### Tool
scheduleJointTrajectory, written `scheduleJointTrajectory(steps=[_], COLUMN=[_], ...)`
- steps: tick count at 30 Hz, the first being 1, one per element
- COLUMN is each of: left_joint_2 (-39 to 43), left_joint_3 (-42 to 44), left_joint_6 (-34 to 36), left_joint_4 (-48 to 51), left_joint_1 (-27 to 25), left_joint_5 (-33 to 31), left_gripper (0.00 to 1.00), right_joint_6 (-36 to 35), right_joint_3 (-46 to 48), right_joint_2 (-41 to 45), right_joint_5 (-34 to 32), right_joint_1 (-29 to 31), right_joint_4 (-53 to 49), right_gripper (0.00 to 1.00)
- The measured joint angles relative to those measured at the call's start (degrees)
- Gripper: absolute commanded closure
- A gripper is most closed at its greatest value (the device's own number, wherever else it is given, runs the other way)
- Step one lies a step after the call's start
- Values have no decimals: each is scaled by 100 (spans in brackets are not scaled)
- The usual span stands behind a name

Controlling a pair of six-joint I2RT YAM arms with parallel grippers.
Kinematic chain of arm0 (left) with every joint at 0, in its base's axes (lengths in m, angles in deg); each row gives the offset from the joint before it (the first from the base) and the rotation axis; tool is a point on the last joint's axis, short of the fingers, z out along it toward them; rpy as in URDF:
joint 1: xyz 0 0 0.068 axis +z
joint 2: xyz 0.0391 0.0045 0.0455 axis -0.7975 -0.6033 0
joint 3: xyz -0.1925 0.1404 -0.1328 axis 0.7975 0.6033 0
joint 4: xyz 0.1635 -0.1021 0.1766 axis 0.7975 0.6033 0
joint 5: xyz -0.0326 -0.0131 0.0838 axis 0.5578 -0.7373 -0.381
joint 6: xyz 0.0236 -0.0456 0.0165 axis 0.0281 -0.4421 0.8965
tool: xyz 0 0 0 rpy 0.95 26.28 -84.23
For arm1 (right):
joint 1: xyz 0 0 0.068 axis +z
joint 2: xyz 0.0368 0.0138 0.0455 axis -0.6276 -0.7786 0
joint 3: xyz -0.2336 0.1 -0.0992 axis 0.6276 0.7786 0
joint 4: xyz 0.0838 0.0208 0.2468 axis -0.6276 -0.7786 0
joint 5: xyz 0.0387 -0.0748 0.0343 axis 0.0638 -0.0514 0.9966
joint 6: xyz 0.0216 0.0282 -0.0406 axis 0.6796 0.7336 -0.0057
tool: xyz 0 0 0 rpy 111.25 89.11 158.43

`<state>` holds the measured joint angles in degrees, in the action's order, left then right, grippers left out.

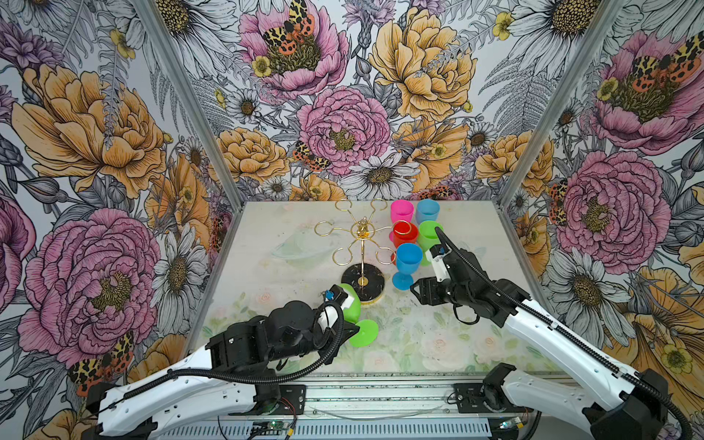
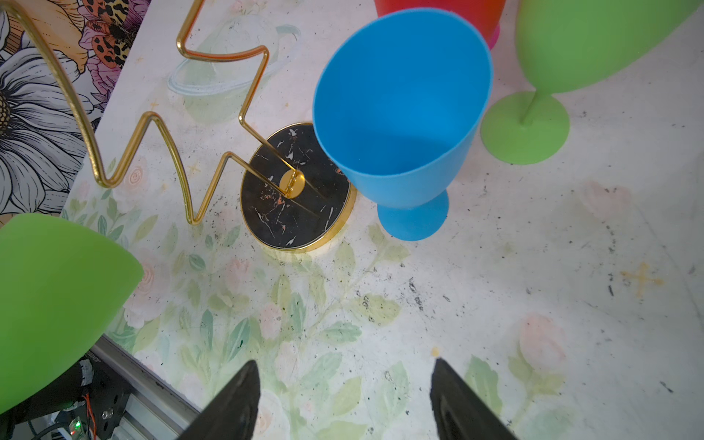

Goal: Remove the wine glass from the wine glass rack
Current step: 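Swing the green glass upright toward the standing glasses with the left gripper, then grip the green glass bowl with the right gripper while the left holds the foot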

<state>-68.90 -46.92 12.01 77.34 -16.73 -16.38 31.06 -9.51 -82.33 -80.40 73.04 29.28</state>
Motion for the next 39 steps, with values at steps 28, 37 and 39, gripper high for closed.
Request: scheduleJointTrajectory(steps=[28, 37, 39], left_joint_2=[-728, -1388, -1541], left_joint_3=[706, 828, 918], left_joint_6=[3893, 4968, 5202], left_joint_4=[-636, -662, -688], left_joint_1=[-2374, -2590, -2590], left_joint_5=[-2750, -3539, -3740], left_gripper=[100, 100, 100], right_joint_6=[-22, -20, -20], right_joint_3=[-896, -1185, -1298], right_joint_2=[-409, -514, -514], right_joint_5=[264, 522, 540], right_joint_1=[4, 4, 4], right_joint_4=[-238, -356, -382], right_gripper=[27, 28, 29])
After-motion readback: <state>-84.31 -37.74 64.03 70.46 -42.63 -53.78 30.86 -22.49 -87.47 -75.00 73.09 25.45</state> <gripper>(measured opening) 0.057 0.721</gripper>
